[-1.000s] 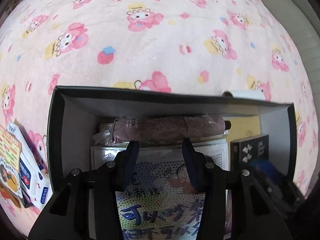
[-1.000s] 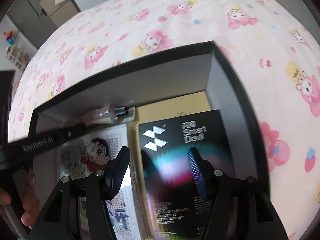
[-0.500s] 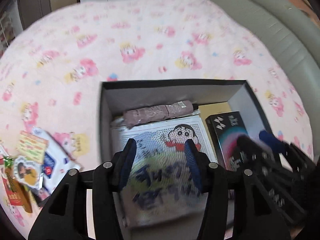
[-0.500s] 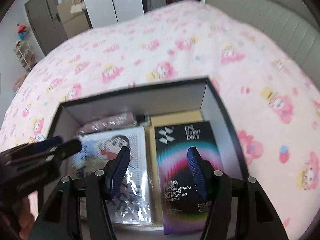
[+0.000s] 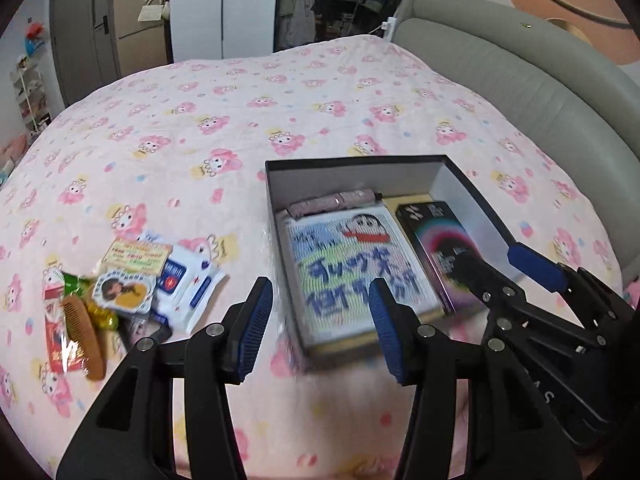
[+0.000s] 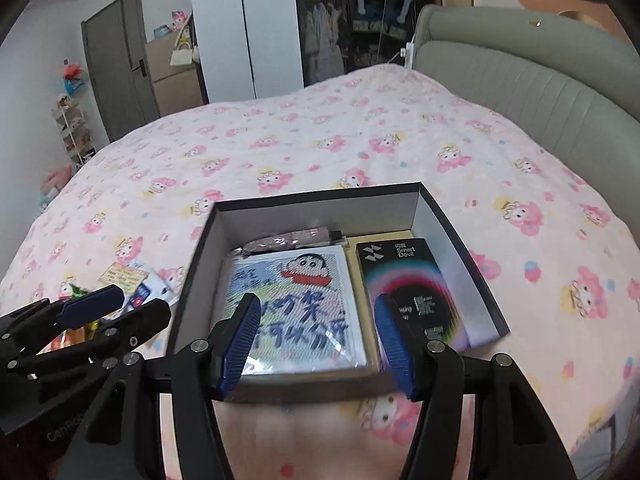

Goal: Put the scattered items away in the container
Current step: 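Withdraw the left gripper from the shoebox toward the scattered items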

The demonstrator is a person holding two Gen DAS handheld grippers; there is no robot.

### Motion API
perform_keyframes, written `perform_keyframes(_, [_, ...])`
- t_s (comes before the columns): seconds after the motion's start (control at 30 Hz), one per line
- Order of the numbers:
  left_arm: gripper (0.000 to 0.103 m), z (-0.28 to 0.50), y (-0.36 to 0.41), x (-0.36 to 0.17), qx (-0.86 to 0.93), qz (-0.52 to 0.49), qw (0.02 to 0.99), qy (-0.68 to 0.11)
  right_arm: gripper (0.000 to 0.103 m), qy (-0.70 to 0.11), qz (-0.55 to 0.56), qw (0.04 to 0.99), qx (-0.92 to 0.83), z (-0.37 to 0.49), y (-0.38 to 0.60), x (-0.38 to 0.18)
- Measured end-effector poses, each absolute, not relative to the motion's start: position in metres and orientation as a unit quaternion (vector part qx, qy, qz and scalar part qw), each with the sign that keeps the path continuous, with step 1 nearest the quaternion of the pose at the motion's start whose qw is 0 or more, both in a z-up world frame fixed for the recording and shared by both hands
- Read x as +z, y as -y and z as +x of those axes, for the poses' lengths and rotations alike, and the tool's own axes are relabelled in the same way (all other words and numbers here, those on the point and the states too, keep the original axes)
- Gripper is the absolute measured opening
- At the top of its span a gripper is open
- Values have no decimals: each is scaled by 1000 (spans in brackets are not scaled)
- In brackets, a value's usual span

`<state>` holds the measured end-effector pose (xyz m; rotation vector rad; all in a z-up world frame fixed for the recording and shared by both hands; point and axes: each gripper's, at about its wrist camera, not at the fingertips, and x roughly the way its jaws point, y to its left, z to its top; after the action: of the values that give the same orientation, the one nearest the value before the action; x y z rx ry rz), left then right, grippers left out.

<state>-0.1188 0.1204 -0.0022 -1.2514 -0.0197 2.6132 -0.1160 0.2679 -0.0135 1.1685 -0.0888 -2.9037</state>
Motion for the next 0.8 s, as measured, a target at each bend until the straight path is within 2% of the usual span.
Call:
perform_keyframes(0.53, [51,-34,-80,15,891,-434,135,-15,56,64,380,40,-922,-39,-238,-8])
perform_keyframes(0.8, [51,-20,-53,5,888,-443,124,-6,56,48,390,54,-918,-31,-210,-16])
